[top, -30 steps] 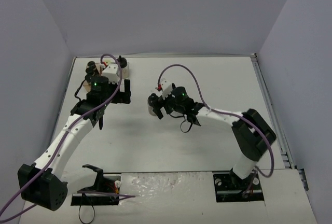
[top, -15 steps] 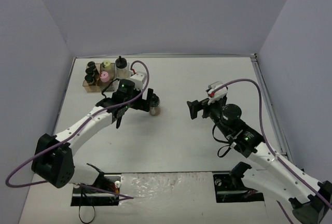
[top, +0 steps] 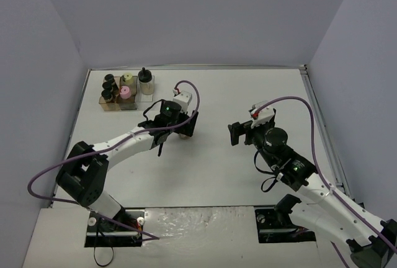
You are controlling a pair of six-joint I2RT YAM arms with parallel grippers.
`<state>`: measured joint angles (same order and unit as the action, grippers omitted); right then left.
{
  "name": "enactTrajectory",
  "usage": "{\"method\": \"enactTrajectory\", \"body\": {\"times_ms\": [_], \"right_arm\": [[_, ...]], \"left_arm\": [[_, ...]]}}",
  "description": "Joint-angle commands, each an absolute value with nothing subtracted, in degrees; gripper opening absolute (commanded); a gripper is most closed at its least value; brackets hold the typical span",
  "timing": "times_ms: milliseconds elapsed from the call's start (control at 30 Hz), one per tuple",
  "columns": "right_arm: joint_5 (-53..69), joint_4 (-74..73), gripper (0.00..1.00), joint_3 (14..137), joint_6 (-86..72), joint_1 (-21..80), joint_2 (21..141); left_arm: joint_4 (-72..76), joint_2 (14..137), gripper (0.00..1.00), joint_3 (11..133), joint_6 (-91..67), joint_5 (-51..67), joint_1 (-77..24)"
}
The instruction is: Organize the condiment bottles
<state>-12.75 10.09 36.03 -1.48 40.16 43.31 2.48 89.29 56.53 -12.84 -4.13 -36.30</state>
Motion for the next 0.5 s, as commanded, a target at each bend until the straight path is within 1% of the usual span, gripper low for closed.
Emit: {"method": "enactTrajectory", "body": {"times_ms": [0,133,233,267,367,467], "right_arm": [[-13.3,14.2,1.00,36.5,-1.7,40.0,42.3],[-13.3,14.2,1.00,36.5,-1.8,40.0,42.1],[-13.2,14.3,1.00,36.3,-1.8,40.0,41.7],[-13.3,14.3,1.00,36.3,-1.8,40.0,41.7],[-13.3,14.3,1.00,36.1,-1.8,40.0,41.9],[-13.4,14.4,1.00,36.0,-1.9,40.0,42.2]], "left_arm": [[7.7,89.9,0.94,60.6,-13.4,-8.5,-36.5],[8.8,91.4,0.86,60.3,-14.4,-8.7,-36.5],[9.6,91.8,0.76,59.9,-15.0,-8.4,-36.5],[9.8,91.9,0.71,59.8,-15.0,-8.3,-36.5],[10.1,91.7,0.50,59.5,-15.2,-8.1,-36.5],[10.5,90.6,0.36,59.1,-15.1,-8.4,-36.4]]}}
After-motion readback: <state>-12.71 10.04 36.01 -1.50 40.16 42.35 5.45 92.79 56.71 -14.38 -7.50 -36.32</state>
